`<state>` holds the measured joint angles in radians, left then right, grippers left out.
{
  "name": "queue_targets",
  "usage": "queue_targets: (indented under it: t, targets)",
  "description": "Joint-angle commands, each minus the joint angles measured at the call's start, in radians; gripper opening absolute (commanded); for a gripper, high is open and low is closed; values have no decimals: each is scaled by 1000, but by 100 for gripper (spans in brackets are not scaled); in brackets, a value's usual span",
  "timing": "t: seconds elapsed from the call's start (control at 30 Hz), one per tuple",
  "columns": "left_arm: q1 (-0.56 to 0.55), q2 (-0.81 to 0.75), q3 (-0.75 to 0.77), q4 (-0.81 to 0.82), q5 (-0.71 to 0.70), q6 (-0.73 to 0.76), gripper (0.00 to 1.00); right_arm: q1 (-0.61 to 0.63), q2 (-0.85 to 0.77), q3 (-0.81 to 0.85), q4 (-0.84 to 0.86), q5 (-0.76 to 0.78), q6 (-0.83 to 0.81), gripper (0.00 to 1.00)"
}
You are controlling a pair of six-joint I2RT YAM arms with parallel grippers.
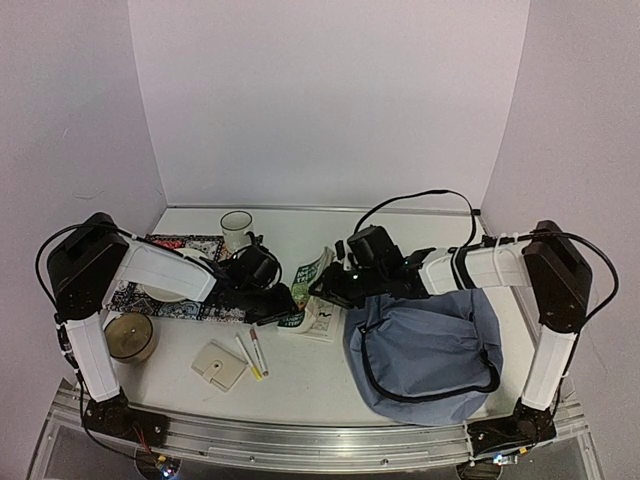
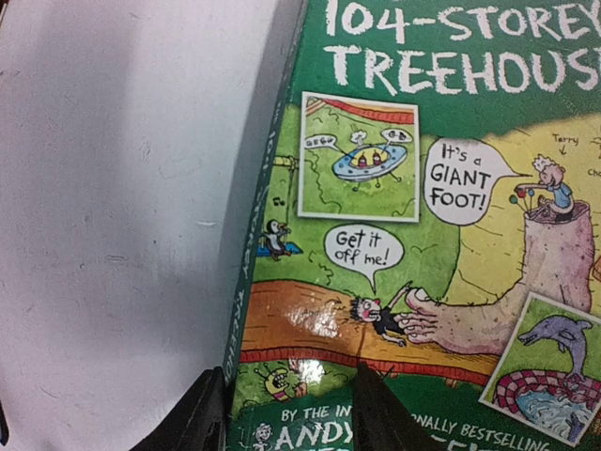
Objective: Pack the student bag
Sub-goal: Pick up the book from the center of the board.
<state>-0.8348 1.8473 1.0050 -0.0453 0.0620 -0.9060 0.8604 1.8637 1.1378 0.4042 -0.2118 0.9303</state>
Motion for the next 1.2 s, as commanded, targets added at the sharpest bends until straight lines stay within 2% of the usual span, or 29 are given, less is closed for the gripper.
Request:
queue_targets:
  t: [0.0,0.17,0.37,0.5,0.6,0.77,0.93,1.17]
  targets:
    - [-20,-31,-15,104,65,-33,47,15,16,-12,82,-67,52,32]
    - [-20,-51,-33,111,43,-42,47,-4,31,-74,83,-34,104,35]
    - [-20,-40,-33,116,47,-45,47,-12,41,-84,87,-43,95,45]
    - [-19,-36,-32,120,48,-46,47,-18,46,-86,100,-48,88,46]
    - [-18,-38,-33,119,46,-45,47,-24,43,-92,111,-57,90,37]
    - [-11,-84,-61,122,16,-52,49,-37,-11,-118,131,-54,88,2]
    - [14,-188,-123,180,-5,-76,61,-47,-78,-151,182,-66,94,0]
    - [41,-269,-180,250,20,-115,87,-63,-156,-206,304,-119,126,0]
